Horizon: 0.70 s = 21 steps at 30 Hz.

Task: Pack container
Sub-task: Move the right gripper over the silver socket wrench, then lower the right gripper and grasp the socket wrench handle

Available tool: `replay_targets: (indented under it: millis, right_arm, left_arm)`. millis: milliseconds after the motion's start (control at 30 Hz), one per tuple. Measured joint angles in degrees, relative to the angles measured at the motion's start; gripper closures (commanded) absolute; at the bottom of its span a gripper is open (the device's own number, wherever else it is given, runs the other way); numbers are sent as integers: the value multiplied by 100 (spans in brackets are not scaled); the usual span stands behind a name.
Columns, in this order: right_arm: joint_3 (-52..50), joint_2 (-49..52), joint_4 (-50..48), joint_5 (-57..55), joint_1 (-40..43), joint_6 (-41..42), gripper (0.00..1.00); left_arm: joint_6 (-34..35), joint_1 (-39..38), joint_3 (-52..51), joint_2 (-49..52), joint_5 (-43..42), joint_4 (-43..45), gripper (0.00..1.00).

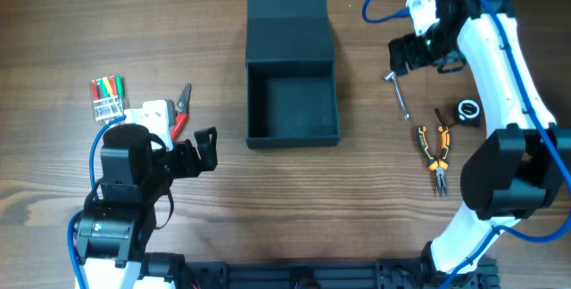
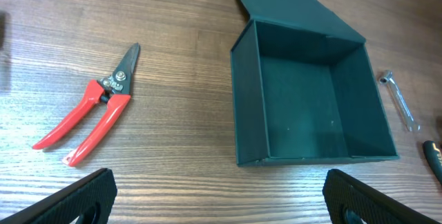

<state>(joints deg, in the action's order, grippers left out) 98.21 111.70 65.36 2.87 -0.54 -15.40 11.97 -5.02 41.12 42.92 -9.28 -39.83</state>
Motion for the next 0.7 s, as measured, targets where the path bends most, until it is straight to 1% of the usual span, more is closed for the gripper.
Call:
replay_targets:
  millis: [100, 267, 433, 533, 700]
  right_arm:
    - [-673, 0, -695, 7, 48, -20, 6]
    - [-1543, 9, -1351, 74, 48, -39, 6]
    - [-2076, 13, -2013, 160, 48, -57, 5]
    - [-2306, 13, -2184, 157, 48, -55, 6]
    - [-2374, 13, -2229, 111, 48, -28, 8]
  left_arm:
    - [0, 0, 0, -2, 0, -2, 0]
    - [0, 0, 0, 0, 0, 13, 0]
    - [0, 0, 0, 0, 0, 15, 0]
    - [0, 0, 0, 0, 2, 15, 0]
    - [0, 0, 0, 0, 2, 15, 0]
